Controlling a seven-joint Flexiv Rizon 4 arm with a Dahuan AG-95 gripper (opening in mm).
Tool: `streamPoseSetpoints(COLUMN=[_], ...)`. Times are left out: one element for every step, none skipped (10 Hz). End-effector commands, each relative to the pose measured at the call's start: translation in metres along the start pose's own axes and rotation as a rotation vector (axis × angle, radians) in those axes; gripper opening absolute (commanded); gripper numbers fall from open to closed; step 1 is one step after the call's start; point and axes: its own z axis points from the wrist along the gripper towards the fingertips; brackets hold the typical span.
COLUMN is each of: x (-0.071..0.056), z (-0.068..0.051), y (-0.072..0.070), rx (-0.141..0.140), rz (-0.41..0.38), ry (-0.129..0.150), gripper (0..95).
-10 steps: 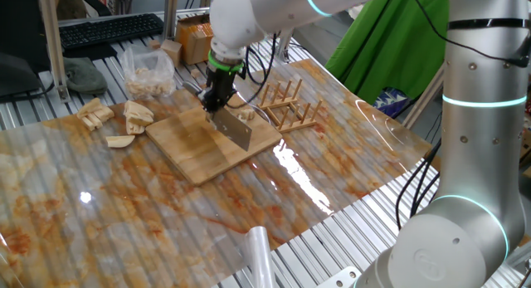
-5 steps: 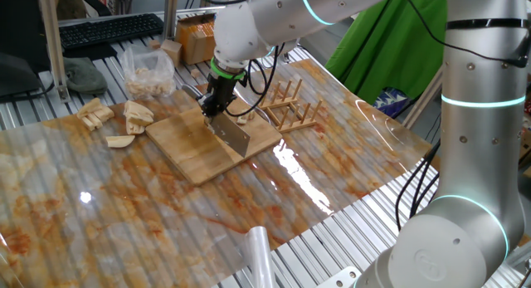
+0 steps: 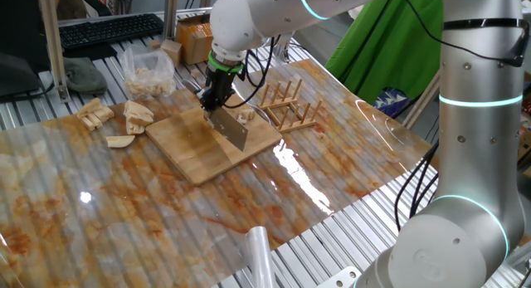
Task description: Slice the lotus root
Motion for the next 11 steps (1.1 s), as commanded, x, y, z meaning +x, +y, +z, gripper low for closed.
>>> streamPoseSetpoints(x=[0.000, 0.001, 0.002, -0.001, -0.004, -0.006, -0.007, -0.008, -0.009, -0.011, -0.015], z=[-0.006, -0.011, -0.013, -0.008, -0.003, 0.000, 0.000, 0.001, 0.001, 0.002, 0.003], y=[0.000, 0.002, 0.002, 0.002, 0.003, 0.003, 0.003, 0.003, 0.003, 0.003, 0.002], rx=[-0.018, -0.027, -0.043, -0.052, -0.049, -0.046, -0.046, -0.045, -0.042, -0.040, -0.039], rz=[0.034, 0.051, 0.050, 0.047, 0.038, 0.034, 0.034, 0.037, 0.038, 0.036, 0.032], ry=[0.015, 0.018, 0.002, -0.028, -0.035, -0.047, -0.052, -0.054, -0.059, -0.064, -0.068], gripper=[0.0, 0.0, 0.0, 0.0, 0.0, 0.0, 0.0, 0.0, 0.0, 0.0, 0.0])
